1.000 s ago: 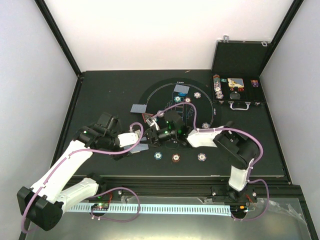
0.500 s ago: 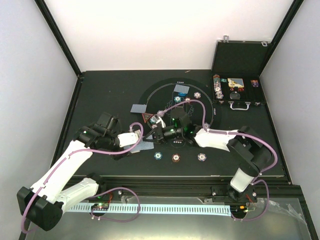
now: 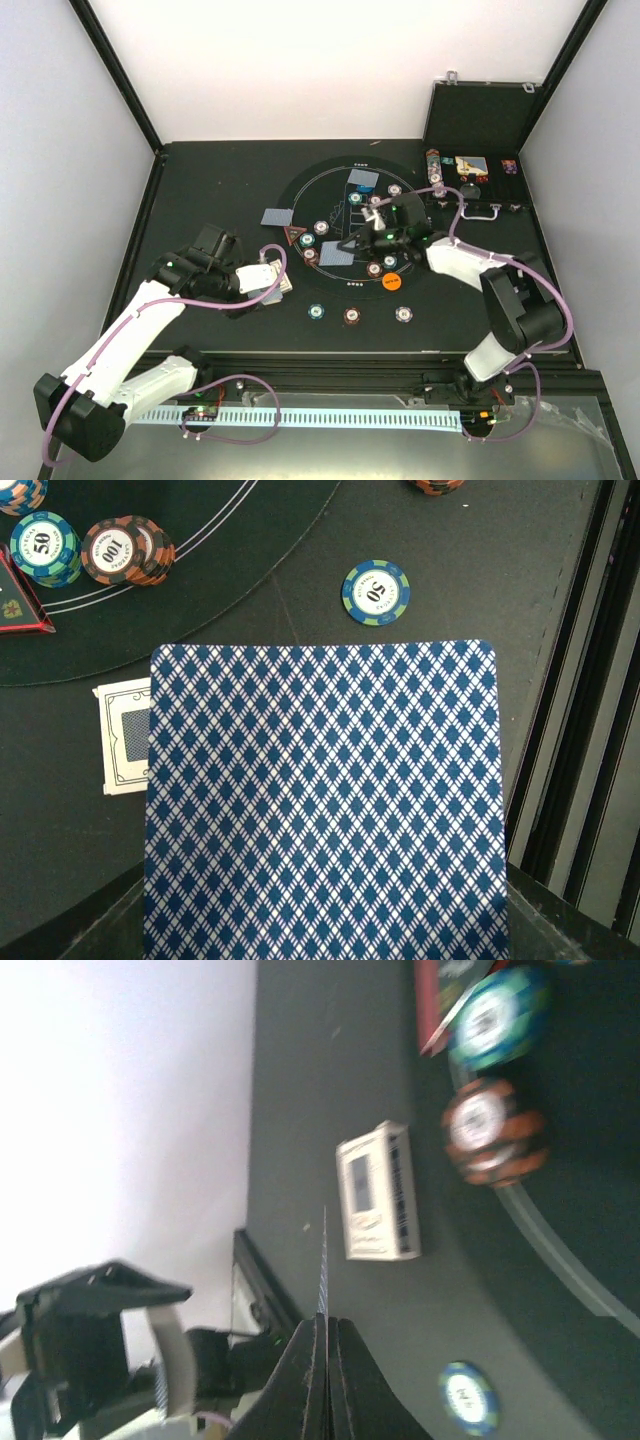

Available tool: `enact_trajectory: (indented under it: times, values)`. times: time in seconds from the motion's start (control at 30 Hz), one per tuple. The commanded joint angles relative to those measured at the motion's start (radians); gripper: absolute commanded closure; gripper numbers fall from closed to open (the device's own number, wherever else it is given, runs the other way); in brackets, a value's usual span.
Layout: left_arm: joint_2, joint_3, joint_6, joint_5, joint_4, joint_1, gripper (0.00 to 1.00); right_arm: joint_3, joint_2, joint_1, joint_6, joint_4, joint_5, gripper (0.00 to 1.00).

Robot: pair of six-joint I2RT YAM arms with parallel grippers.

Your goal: Distribute texas hold em gaming equipment

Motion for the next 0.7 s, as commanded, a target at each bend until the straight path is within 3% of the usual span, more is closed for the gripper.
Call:
enact_trajectory:
  times: [0.0, 0.23, 0.67]
  values:
    - [-0.014, 0.041, 0.008, 0.002, 0.017, 0.003, 0.93, 0.004, 0.015, -0.112, -0.144, -0.181, 0.028, 0.99]
    - [-0.021, 0.041, 0.013, -0.001, 0.008, 0.003, 0.93, -0.028, 0.002, -0.225, -0.288, -0.345, 0.141, 0.99]
    - [-0.015, 0.036, 0.014, 0.015, 0.012, 0.003, 0.93, -0.194, -0.139, -0.313, -0.310, -0.383, 0.198, 0.99]
